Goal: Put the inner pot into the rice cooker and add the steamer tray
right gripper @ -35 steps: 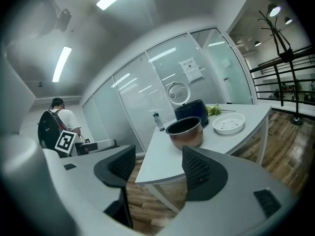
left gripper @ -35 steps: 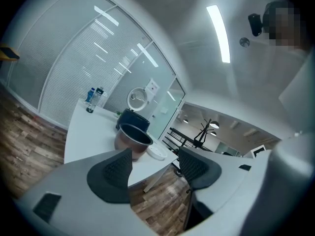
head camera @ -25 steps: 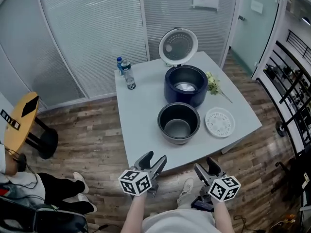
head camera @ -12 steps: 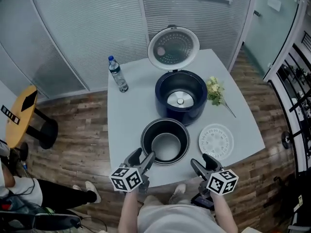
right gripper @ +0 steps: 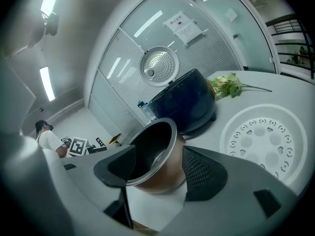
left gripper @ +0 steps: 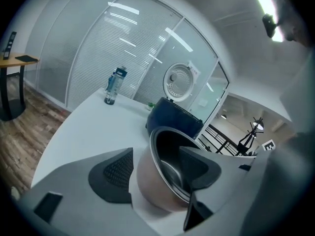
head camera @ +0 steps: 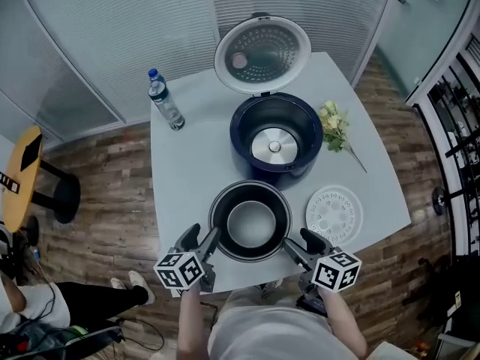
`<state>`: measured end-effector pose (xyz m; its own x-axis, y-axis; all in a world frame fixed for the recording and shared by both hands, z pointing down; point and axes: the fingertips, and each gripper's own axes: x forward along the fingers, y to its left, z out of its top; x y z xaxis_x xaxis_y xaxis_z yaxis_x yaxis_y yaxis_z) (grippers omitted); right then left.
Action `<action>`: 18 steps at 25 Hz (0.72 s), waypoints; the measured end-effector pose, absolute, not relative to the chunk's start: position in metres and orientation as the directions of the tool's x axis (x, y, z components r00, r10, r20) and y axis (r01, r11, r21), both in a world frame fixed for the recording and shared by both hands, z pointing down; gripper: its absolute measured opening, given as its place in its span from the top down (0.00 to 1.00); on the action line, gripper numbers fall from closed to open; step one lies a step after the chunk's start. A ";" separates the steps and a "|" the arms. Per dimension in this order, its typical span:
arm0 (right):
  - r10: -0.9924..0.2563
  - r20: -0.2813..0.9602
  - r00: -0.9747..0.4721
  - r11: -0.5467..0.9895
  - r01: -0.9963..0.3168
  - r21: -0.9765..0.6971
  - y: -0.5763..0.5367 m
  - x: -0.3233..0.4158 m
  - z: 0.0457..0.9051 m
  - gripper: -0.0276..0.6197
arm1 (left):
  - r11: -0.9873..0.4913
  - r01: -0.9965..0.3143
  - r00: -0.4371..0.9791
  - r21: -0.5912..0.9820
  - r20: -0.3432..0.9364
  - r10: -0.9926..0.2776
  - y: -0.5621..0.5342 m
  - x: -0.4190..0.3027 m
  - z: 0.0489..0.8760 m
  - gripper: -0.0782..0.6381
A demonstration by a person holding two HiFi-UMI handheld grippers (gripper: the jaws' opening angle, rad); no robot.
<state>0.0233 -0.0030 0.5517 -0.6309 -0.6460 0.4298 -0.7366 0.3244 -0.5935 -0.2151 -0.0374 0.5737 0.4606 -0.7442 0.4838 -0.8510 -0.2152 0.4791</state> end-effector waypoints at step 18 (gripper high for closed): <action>-0.632 0.515 -0.580 0.242 -0.778 -0.580 -0.027 0.002 0.575 0.51 | -0.273 -0.782 0.579 0.561 0.491 -0.651 -0.058 -0.213 0.594 0.50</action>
<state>0.0025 -0.0272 0.5753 -0.5798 -0.6318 0.5145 -0.7781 0.2420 -0.5796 -0.2132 -0.0577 0.5943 0.5792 -0.6510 0.4907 -0.7817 -0.2728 0.5609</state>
